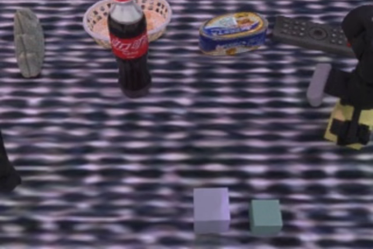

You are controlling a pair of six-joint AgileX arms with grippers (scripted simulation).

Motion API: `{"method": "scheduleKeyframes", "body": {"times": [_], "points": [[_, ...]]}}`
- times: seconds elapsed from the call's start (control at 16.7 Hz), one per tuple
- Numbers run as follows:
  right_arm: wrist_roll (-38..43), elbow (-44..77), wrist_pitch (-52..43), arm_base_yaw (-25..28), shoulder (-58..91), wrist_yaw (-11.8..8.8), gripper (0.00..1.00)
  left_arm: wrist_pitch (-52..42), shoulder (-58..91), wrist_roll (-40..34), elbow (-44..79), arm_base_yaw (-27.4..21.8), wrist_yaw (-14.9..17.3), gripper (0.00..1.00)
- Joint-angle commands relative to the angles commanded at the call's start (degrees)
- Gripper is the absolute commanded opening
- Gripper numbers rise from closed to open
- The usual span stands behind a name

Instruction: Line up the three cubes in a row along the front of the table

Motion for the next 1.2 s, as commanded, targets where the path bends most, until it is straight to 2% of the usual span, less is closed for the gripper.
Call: {"method": "scheduleKeyframes", "body": {"times": [0.36, 0.96, 1.2], "points": [[0.00, 0.00, 0.00, 0.00, 0.00, 0.00, 0.02, 0.00, 0.00, 0.00, 0.00, 0.00, 0.00, 1.00], [0.23, 0.12, -0.82, -0.05, -0.79, -0.08, 0.00, 0.00, 0.00, 0.00, 0.00, 0.00, 0.00, 1.00], [0.02, 3.71, -7.02, 0.22, -3.23, -0.20, 0.00, 0.00, 0.00, 0.00, 0.00, 0.00, 0.00, 1.00]]}}
